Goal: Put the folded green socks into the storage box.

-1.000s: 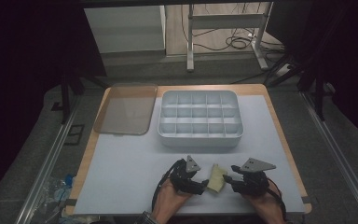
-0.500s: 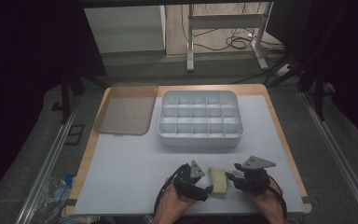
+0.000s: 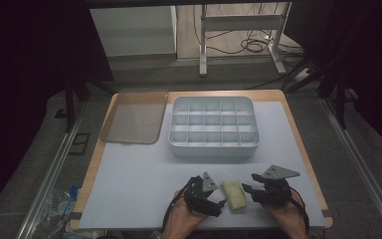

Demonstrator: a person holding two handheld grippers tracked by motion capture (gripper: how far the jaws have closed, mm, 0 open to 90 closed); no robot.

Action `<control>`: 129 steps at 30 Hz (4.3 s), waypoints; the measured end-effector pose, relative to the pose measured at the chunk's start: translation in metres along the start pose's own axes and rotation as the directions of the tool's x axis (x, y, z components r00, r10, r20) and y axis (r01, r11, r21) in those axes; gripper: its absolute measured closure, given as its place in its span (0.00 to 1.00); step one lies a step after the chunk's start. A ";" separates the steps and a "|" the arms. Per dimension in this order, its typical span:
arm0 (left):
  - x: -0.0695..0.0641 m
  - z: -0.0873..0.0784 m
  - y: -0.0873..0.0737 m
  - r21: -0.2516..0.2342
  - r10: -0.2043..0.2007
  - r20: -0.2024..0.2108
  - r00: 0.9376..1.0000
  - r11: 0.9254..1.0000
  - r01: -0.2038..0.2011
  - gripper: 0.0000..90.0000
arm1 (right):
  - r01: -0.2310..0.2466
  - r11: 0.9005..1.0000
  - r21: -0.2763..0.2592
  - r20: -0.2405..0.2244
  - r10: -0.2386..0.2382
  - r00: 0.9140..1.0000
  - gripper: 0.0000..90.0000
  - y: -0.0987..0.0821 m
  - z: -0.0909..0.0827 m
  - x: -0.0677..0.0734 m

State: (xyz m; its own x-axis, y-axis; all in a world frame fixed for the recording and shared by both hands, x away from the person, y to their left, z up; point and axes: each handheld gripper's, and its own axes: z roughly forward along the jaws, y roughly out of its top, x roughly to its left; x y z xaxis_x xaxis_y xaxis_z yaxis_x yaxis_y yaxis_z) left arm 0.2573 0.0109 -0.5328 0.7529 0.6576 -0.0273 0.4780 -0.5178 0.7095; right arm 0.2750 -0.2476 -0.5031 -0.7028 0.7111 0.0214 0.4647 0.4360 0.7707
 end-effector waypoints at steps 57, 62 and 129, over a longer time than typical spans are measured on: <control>0.095 -0.049 -0.069 -0.019 -0.217 -0.198 0.956 0.976 0.218 0.08 | -0.120 0.992 0.028 -0.185 0.124 0.975 0.81 0.016 0.016 0.004; 0.095 -0.049 -0.069 -0.019 -0.217 -0.198 0.956 0.976 0.218 0.08 | -0.103 0.995 -0.002 -0.148 0.102 0.984 0.81 0.023 0.010 0.000; 0.096 -0.049 -0.069 -0.018 -0.220 -0.202 0.954 0.975 0.221 0.06 | 0.012 0.976 -0.217 0.115 0.014 0.993 0.80 0.109 -0.008 -0.053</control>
State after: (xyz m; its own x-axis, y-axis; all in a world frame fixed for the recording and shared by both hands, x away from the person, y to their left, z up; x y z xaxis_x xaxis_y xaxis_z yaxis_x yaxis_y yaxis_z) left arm 0.2740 0.1366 -0.5502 0.5218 0.8522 -0.0399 0.6246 -0.3498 0.6982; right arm 0.3581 -0.2422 -0.4153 -0.6299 0.7755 -0.0413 0.3284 0.3141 0.8908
